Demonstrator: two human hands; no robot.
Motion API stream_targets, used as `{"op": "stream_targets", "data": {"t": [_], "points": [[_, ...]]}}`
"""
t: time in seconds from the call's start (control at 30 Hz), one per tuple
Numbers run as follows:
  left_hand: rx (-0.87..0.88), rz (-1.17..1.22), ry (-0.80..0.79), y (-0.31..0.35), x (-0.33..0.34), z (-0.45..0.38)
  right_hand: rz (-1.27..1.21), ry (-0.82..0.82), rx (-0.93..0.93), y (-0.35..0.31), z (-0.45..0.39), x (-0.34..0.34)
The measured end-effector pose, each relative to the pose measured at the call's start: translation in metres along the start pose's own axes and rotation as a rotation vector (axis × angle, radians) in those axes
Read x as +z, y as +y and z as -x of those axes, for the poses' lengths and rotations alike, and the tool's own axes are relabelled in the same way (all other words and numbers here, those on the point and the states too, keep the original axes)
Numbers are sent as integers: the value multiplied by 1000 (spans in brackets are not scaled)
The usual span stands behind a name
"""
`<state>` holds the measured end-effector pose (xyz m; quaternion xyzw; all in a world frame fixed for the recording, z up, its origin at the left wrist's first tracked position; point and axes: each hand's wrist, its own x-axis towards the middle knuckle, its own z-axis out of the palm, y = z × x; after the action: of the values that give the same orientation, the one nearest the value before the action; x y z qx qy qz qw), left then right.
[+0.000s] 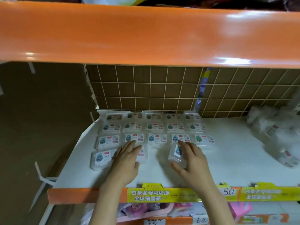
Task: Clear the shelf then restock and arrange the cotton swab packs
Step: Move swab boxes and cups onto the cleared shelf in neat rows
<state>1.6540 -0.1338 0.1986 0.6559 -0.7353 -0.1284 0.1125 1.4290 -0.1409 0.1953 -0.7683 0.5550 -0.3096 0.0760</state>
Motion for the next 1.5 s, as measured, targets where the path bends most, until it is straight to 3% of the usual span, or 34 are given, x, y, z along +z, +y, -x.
{"op": "stream_targets", "data": {"t": [0.17,0.33,0.47,0.83,1.03,1.23,1.37,1.5], "points": [[-25,39,23,-8,-1,3,42,-75,-45,-12,2,15],[-194,-1,155,-16,-4,5,125,-102,-93,-20,-5,30],[-306,-69,119,-19,-7,13,138,-165,-118,-27,-18,37],[-253,-34,106,-15,-4,4,171,-427,-169,-20,-24,38],[-157,-15,136,4,-6,-7,146,-352,-116,-12,-22,14],[-55,37,124,43,-6,-28,165,-159,-81,15,-17,-22],[-23,52,120,84,0,-42,133,-60,-34,46,-10,-51],[-20,107,136,140,14,-52,147,-69,-26,90,3,-82]]}}
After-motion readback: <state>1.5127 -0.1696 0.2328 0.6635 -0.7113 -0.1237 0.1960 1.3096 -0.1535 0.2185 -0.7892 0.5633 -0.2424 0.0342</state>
